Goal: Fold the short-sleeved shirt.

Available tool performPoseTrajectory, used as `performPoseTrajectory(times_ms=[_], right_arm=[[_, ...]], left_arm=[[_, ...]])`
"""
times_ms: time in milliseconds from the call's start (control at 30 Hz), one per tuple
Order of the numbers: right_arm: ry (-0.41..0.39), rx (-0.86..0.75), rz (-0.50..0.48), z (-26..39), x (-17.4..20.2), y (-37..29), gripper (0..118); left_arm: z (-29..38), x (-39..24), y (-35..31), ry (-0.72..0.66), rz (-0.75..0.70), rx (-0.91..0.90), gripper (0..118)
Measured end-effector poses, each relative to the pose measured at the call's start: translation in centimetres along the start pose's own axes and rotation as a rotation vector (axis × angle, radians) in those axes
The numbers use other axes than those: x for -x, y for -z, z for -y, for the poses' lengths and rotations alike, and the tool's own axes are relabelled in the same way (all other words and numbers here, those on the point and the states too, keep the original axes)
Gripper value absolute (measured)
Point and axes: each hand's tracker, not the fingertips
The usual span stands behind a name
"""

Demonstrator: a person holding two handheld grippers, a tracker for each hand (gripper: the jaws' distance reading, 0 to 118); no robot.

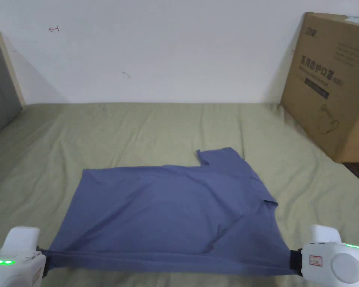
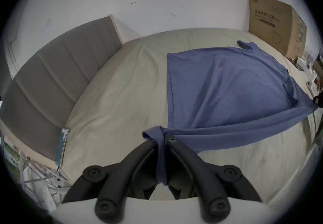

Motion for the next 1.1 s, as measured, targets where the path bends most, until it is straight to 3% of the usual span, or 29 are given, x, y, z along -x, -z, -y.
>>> performPoseTrajectory(times_ms=[100, 233, 400, 433, 467, 533, 567, 700, 733, 767, 800, 833, 900, 1100], right_arm=[[0.037, 0.014, -0.004, 2.3, -1.0, -1.0, 2], [0.014, 0.033, 0.004, 4.2, -1.5, -1.4, 2], [0.045, 0.023, -0.002, 4.7, -1.6, -1.3, 2], [0.039, 0.008, -0.001, 4.6, -1.6, -1.4, 3], [0.03, 0.002, 0.0, 4.5, -1.5, -1.5, 10], [0.01, 0.0, 0.025, 4.4, -1.4, -1.6, 47], [0.006, -0.004, 0.027, 4.4, -1.7, -1.5, 49], [0.021, -0.028, -0.001, 4.1, -1.6, -2.7, 48], [0.012, -0.037, -0.012, 4.1, -1.3, -2.9, 37], [-0.005, -0.047, -0.014, 4.1, -1.0, -3.2, 11], [-0.052, -0.063, 0.002, 4.2, -0.5, -3.4, 0], [-0.088, -0.064, 0.018, 4.5, 0.0, -3.5, 0], [-0.129, -0.042, -0.023, 5.0, 0.4, -3.5, 0], [-0.076, -0.03, -0.057, 6.0, 0.8, -3.1, 0]], left_arm=[[2.3, 0.3, -2.0, -0.011, 0.008, -0.001, 4], [4.1, 0.4, -3.0, -0.04, 0.015, 0.01, 4], [4.7, -0.2, -2.9, -0.038, 0.013, 0.009, 8], [4.8, -0.2, -2.9, -0.038, 0.009, 0.011, 22], [4.9, 0.0, -2.9, -0.041, 0.001, 0.012, 47], [5.0, 0.4, -2.7, -0.076, 0.044, 0.058, 106], [5.1, 0.6, -2.9, -0.095, 0.062, 0.056, 109], [5.2, 1.1, -4.7, -0.135, 0.096, 0.017, 102], [5.3, 1.2, -5.3, -0.151, 0.122, -0.008, 85], [5.3, 0.9, -6.0, -0.157, 0.144, -0.025, 57], [5.5, 0.8, -6.7, -0.153, 0.151, -0.025, 22], [5.7, 0.6, -7.1, -0.147, 0.156, -0.023, 1], [6.5, 0.1, -7.8, -0.131, 0.14, -0.03, 0], [8.0, 0.4, -8.4, -0.175, 0.159, -0.01, 0]])
